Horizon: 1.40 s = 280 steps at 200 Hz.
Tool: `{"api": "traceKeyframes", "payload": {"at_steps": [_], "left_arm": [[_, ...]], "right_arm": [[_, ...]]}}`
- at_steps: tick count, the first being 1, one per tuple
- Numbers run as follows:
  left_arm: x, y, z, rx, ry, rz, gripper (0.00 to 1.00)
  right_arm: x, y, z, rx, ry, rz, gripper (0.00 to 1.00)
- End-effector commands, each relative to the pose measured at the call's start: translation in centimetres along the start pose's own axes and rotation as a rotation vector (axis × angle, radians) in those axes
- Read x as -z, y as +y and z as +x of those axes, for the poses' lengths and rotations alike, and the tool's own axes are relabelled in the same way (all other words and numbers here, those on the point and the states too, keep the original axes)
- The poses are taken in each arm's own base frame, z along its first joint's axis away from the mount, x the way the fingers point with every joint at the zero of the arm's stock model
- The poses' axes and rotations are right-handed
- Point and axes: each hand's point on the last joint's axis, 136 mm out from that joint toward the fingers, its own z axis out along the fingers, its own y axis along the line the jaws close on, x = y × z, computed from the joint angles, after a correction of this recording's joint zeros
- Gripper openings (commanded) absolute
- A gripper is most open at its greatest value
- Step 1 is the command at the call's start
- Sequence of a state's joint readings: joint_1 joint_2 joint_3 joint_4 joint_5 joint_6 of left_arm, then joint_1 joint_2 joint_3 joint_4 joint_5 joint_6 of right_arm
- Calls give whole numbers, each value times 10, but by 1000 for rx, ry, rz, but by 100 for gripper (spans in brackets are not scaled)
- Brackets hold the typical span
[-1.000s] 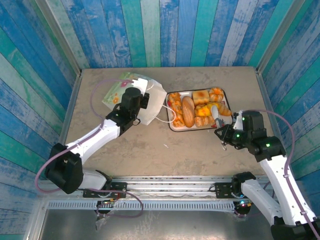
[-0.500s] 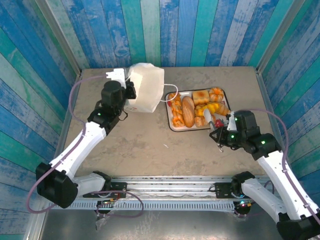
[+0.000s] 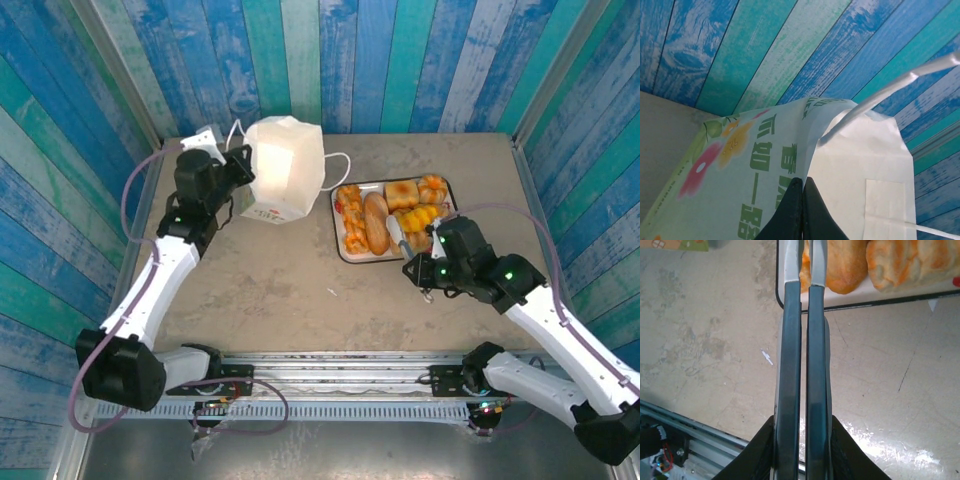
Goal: Take the fake bread out of the paper bag
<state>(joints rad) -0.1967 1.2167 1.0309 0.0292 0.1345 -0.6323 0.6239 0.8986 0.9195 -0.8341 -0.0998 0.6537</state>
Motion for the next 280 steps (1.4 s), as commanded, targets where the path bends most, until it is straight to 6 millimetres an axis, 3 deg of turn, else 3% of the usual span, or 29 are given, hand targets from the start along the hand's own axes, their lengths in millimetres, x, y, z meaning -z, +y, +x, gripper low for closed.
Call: {"api": "traceKeyframes", "payload": {"at_steps": [1, 38, 72, 120, 138, 176, 195, 201, 240, 280], "left_arm": [[-18, 7, 15, 155, 64, 88, 0], [-34, 26, 20, 289, 109, 140, 0], [-49, 42, 25, 318, 141, 87, 2], [-71, 54, 26, 319, 167, 58, 18], [-77, 52, 24, 311, 171, 69, 32], [-71, 42, 17, 279, 167, 95, 81], [-62, 44, 18, 268, 161, 72, 100], [-60, 46, 19, 269, 158, 59, 94], [-51, 51, 33, 257, 194, 45, 94], [-36, 40, 26, 233, 178, 65, 94]], "right_arm": [[5, 3, -6, 24, -37, 64, 21], [-2, 13, 1, 62, -7, 115, 21], [-14, 19, 11, 68, 35, 127, 20], [-24, 17, 29, 55, 73, 157, 19], [-24, 14, 34, 45, 69, 169, 19], [-23, 6, 42, 36, 65, 206, 19], [-22, 3, 45, 38, 61, 224, 19], [-22, 4, 46, 41, 61, 223, 19], [-20, 4, 43, 43, 38, 222, 19], [-22, -3, 51, 40, 46, 232, 18]]}}
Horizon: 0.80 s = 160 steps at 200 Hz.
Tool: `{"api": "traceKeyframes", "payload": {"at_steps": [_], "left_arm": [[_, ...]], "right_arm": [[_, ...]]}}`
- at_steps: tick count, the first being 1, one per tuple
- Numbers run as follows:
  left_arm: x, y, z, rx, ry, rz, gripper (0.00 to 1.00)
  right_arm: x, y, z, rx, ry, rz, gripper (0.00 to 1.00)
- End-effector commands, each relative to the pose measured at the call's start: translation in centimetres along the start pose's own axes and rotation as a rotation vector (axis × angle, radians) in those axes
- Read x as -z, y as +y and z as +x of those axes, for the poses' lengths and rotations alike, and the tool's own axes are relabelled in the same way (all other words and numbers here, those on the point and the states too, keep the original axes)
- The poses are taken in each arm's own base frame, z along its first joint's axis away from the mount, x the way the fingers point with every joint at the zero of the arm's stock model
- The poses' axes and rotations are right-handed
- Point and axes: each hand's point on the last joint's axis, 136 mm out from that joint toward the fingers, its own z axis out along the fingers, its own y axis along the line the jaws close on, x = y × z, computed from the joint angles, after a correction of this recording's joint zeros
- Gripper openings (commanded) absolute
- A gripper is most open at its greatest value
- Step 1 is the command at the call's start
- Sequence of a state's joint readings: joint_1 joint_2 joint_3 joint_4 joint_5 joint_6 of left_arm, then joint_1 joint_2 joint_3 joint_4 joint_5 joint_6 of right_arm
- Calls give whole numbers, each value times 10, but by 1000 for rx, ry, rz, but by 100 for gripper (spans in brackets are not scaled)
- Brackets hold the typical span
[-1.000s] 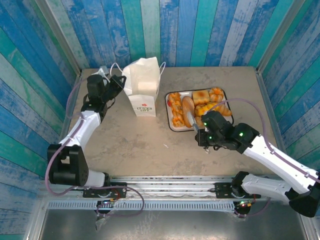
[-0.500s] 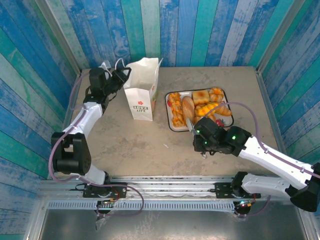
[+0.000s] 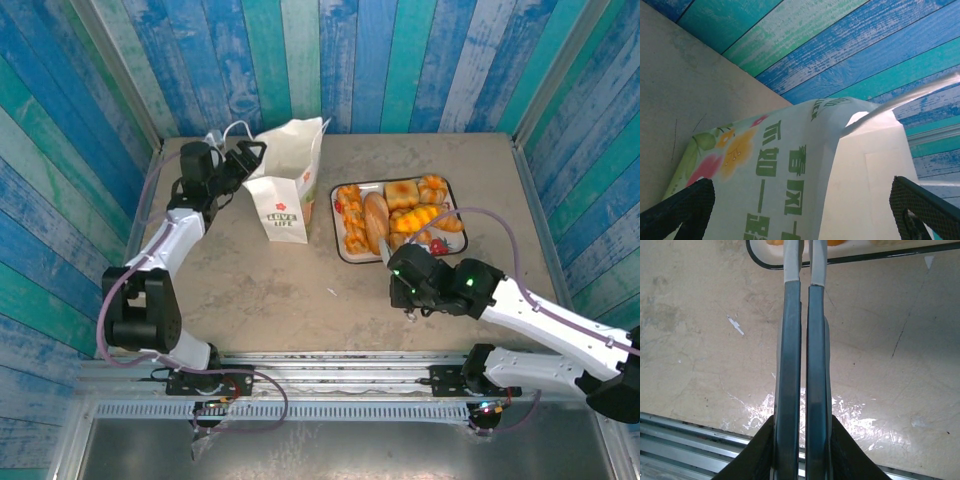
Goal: Take the fake bread out of the paper bag
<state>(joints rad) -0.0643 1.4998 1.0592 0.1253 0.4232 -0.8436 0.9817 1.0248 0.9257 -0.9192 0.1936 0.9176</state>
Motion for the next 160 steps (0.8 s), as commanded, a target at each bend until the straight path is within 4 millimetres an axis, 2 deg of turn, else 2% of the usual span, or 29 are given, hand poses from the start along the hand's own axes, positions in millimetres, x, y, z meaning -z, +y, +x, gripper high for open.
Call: {"api": "traceKeyframes", "payload": {"at_steps": [1, 46, 67, 103, 135, 142, 147, 160], "left_arm": [[28, -26, -6, -56, -31, 43, 94], [48, -41, -11, -81, -70, 57, 94], [47, -39, -12, -81, -76, 50, 94], [46, -39, -11, -72, -59, 46, 94], [62, -43, -13, -95, -85, 18, 94], [62, -38, -12, -95, -83, -2, 94], [72, -45, -14, -105, -101, 5, 94], [80, -47, -14, -114, -113, -7, 94]], "right_arm": [[-2, -10, 5, -9, -16, 32, 18], [-6, -20, 24, -3, 17, 112, 18], [-10, -20, 31, 4, 32, 126, 18], [-10, -19, 31, 1, 16, 122, 18], [-13, -27, 40, -15, 27, 144, 18], [-13, -30, 42, -17, 32, 155, 18], [-13, -32, 44, -18, 36, 166, 18], [-13, -36, 49, -16, 42, 194, 18]]}}
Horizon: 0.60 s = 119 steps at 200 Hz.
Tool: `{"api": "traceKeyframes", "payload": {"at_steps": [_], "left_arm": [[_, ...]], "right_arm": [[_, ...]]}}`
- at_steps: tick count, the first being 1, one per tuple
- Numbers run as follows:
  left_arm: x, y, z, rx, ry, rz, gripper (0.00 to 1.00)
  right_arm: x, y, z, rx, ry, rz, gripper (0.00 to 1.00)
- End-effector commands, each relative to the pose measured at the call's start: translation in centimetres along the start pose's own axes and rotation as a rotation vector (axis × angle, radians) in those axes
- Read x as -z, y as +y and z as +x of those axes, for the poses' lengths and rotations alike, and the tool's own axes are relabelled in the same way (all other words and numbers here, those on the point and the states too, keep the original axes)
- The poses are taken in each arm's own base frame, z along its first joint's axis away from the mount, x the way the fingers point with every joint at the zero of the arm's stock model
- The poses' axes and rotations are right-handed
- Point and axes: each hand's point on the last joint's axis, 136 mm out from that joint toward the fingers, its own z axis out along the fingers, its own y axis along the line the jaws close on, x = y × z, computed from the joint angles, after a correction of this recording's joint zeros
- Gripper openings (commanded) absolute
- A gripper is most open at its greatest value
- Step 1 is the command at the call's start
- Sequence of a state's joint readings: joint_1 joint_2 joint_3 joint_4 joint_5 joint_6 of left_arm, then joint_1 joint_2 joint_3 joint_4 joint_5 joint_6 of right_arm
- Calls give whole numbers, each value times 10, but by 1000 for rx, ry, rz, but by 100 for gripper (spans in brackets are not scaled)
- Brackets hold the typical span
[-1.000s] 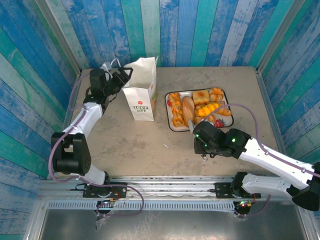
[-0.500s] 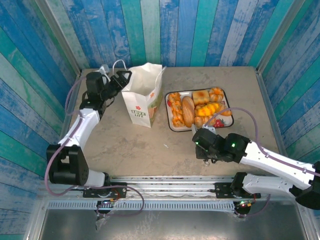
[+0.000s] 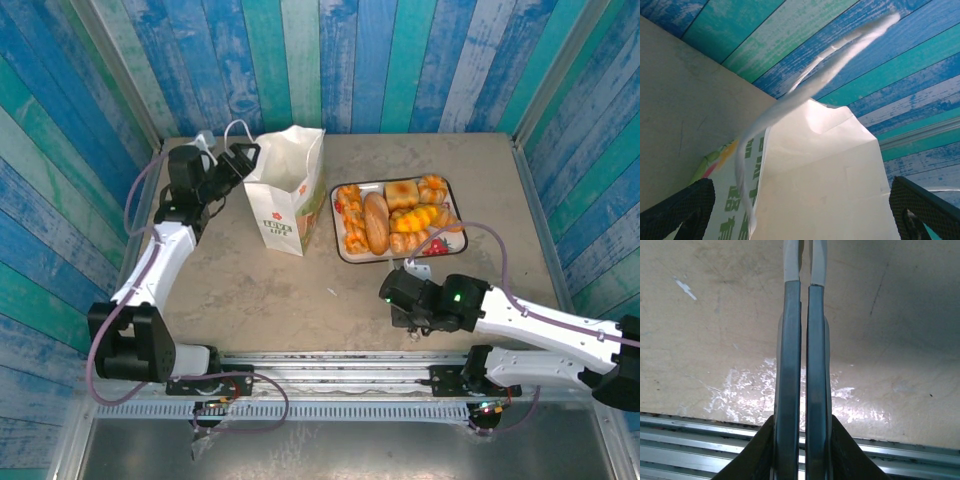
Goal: Take the fake bread out of the paper bag
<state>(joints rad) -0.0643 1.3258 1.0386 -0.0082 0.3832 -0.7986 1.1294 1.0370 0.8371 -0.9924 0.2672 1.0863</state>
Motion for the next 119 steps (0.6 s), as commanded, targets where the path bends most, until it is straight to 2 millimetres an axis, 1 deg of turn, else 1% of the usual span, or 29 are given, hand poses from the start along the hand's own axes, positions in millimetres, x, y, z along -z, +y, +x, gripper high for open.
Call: {"api": "traceKeyframes", "payload": {"at_steps": [1, 31, 66, 87, 119], "left_arm": [[37, -20, -12, -61, -72, 4, 94], [55, -26, -10, -78, -89, 6, 94], [72, -30, -3, -94, -94, 12, 94], [81, -31, -1, -109, -108, 14, 94], [90, -34, 2, -134, -116, 26, 94]], "right_arm": [[0, -15, 5, -23, -15, 70, 18], [-2, -20, 15, -15, 1, 116, 18], [-11, -21, 17, 5, -1, 148, 19], [-16, -31, 13, -10, -38, 203, 21], [-24, -47, 7, -39, -88, 271, 24]]}}
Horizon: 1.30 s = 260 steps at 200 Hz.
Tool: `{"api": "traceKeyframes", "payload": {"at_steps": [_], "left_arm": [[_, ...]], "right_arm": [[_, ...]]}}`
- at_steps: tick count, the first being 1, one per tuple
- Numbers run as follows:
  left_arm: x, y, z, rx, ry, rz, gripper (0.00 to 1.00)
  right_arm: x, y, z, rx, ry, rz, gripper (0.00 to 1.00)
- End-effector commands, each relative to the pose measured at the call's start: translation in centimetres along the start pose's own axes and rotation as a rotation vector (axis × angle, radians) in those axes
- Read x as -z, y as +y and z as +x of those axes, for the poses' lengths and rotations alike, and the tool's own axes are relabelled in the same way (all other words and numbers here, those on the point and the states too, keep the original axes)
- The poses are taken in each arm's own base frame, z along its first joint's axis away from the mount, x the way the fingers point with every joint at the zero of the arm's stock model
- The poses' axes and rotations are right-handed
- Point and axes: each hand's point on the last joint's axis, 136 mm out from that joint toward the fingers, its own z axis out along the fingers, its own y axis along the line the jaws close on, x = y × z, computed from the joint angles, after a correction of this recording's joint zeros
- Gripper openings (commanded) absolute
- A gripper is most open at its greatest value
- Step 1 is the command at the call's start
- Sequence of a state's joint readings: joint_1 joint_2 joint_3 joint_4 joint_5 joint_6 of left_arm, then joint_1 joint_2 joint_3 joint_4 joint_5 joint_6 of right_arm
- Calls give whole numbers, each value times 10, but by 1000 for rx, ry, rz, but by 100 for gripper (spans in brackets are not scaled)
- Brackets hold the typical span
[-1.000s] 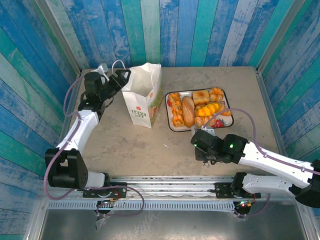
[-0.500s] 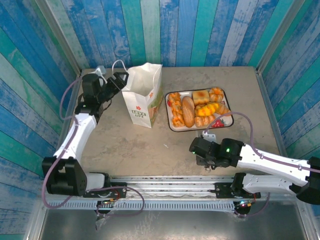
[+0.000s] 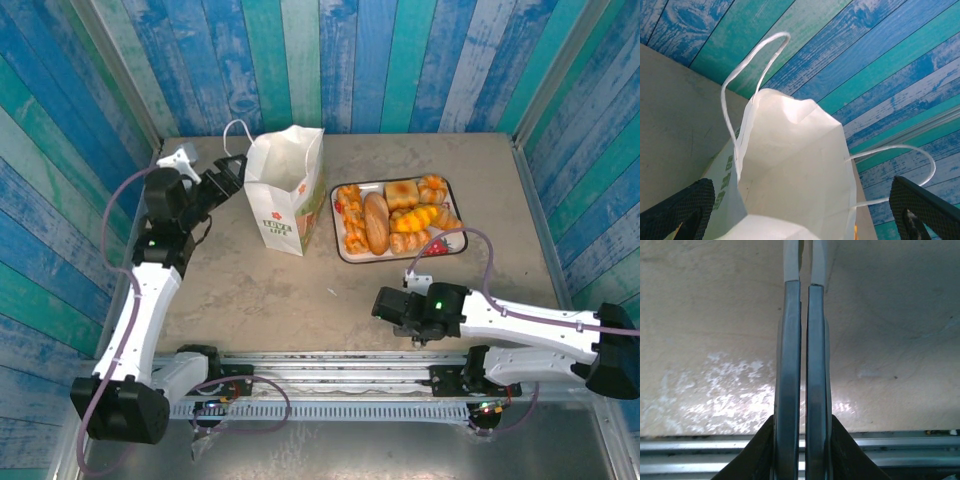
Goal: Take the fake bread out of the paper bag
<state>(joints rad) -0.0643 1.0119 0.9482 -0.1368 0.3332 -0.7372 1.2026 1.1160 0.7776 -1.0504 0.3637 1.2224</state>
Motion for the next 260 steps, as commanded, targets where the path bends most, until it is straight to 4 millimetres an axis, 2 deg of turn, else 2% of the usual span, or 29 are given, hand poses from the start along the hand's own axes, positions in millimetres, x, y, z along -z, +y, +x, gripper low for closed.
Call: {"api": "traceKeyframes", "payload": {"at_steps": [1, 34, 103, 133, 180, 260], "left_arm": [[12, -3, 0, -42, -18, 3, 94], [19, -9, -1, -72, -29, 26, 94], [28, -6, -10, -109, -83, -17, 94], [25, -4, -9, -110, -80, -22, 94], [24, 0, -9, -114, -83, -33, 94], [27, -2, -11, -114, -97, -31, 94]], "right_arm": [[-7, -19, -11, -39, -77, 90, 24], [-26, -36, -8, -64, -29, 164, 26], [-67, -43, -12, -162, 46, 133, 33], [-71, -49, -18, -177, 63, 160, 35], [-80, -47, -22, -173, 117, 138, 40], [-90, -47, -19, -158, 224, 104, 52]]}}
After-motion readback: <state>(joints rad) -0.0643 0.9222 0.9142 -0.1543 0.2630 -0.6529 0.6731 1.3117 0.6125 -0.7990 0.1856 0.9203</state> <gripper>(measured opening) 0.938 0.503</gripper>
